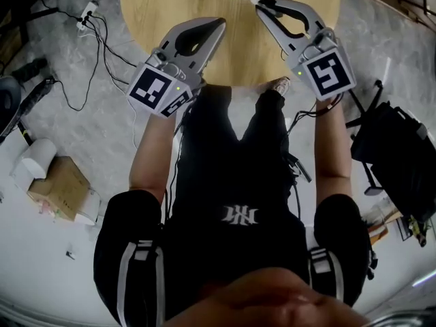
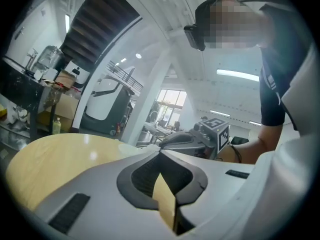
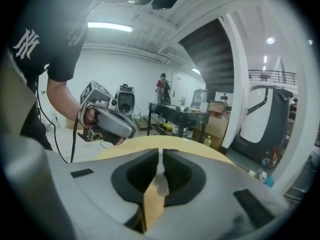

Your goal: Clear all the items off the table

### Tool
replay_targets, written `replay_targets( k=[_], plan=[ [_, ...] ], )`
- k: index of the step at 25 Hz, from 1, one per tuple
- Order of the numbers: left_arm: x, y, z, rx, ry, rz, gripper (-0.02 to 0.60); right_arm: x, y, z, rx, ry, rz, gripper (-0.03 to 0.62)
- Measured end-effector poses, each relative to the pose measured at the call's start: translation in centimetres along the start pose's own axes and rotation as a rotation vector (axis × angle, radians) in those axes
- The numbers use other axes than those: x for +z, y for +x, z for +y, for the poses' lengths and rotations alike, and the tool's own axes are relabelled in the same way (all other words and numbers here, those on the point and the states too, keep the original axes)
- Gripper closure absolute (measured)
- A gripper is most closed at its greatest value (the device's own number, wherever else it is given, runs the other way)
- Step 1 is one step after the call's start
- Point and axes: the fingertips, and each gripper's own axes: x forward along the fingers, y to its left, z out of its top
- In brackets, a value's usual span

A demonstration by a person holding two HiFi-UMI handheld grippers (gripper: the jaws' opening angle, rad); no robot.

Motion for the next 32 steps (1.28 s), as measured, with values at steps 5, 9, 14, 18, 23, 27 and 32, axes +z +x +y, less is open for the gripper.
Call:
replay_targets(
  k=[5, 9, 14, 18, 23, 27, 32],
  plan=[
    [0.7, 5.1, -6.5, -0.022, 0.044, 0.01, 0.569, -0.2, -9.1, -1.8, -0.063, 0.032, -0.072, 0.566],
    [-0.2, 9.5, -12.9, -0.044, 0.059, 0.014, 0.569, -2.4, -17.1, -3.7, -0.114, 0.033, -0.084, 0.566],
    [-3.0, 15.6, -19.7, -0.07, 0.047, 0.017, 0.569, -6.5, -25.9, -7.1, -0.172, 0.016, -0.086, 0.566],
    [-6.8, 21.8, -24.5, -0.114, 0.025, 0.052, 0.569, -11.4, -32.0, -10.1, -0.221, 0.058, -0.086, 0.566],
    [-11.5, 27.4, -27.8, -0.173, 0.04, 0.104, 0.569, -17.3, -34.6, -12.4, -0.266, 0.086, -0.1, 0.566],
    [-15.7, 30.1, -28.1, -0.203, 0.025, 0.129, 0.569, -23.0, -32.9, -13.1, -0.271, 0.113, -0.081, 0.566],
    [-22.1, 31.9, -26.1, -0.178, 0.018, 0.141, 0.569, -30.4, -28.6, -13.4, -0.283, 0.159, -0.068, 0.566]
  ],
)
